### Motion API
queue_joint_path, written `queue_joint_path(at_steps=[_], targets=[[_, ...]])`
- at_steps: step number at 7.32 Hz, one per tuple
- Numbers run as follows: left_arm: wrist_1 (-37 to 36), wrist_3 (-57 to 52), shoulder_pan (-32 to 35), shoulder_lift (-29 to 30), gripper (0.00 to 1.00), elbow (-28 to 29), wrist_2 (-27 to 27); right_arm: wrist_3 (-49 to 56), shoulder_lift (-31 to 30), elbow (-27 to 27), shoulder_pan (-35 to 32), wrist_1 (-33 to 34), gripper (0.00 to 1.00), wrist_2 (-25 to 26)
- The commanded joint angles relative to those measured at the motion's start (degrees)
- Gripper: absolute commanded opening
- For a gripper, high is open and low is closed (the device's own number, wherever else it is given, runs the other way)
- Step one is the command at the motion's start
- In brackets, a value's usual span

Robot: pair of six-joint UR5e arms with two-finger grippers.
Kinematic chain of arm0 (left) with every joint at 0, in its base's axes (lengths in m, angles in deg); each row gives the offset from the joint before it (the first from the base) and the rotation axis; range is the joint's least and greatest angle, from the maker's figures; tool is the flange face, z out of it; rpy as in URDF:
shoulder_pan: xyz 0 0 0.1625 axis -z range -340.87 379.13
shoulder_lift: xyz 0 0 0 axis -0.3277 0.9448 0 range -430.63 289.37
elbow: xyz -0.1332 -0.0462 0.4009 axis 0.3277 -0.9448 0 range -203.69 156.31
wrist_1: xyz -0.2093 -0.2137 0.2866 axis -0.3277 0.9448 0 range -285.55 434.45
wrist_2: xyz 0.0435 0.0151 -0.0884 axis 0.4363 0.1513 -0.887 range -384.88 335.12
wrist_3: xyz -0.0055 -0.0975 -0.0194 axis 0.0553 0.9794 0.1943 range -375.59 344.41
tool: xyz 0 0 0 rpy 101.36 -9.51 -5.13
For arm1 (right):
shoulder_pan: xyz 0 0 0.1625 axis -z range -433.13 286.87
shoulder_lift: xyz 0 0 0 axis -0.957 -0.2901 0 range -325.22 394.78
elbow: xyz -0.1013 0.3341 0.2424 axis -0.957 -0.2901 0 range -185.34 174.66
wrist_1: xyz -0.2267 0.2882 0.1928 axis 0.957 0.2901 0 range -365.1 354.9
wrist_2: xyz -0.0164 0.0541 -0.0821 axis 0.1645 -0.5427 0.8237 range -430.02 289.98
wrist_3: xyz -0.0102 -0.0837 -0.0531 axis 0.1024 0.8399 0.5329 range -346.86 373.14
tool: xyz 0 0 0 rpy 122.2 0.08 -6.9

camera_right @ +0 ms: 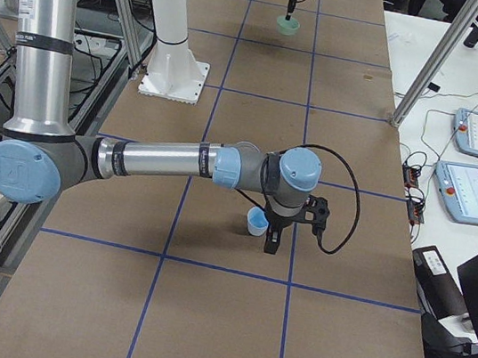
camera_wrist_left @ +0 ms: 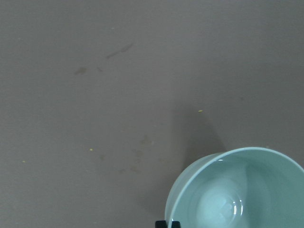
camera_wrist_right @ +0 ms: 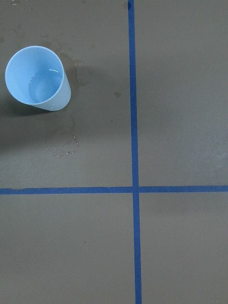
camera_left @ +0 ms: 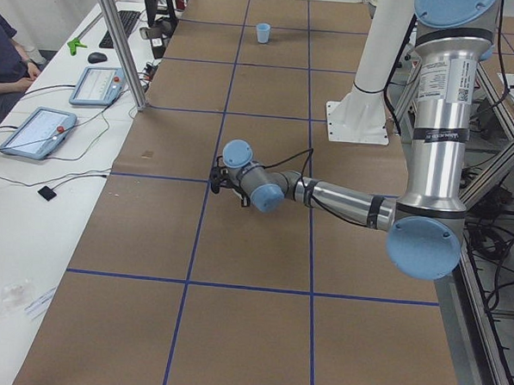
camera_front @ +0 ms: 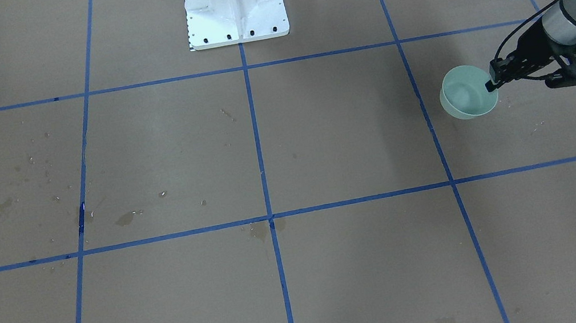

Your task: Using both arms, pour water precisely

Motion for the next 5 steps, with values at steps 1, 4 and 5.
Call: queue_joint_path(at_steps=[1,4,5], targets=[[-10.7,7.7,-0.6,13.4,0.0,-0.4,0.5,-1.2,0.5,-0.2,0.1,-0.1,0.99,0.3],[-23.5,18.1,-11.8,33.8,0.0,5.2,10.7,-1.7,-0.1,0.0,0.1,-0.2,0.99,1.1],[-23.2,21.8,-14.8,39.5,0.0,10.7,12.6,-1.8,-0.1,0.0,0.1,-0.2,0.99,0.9]])
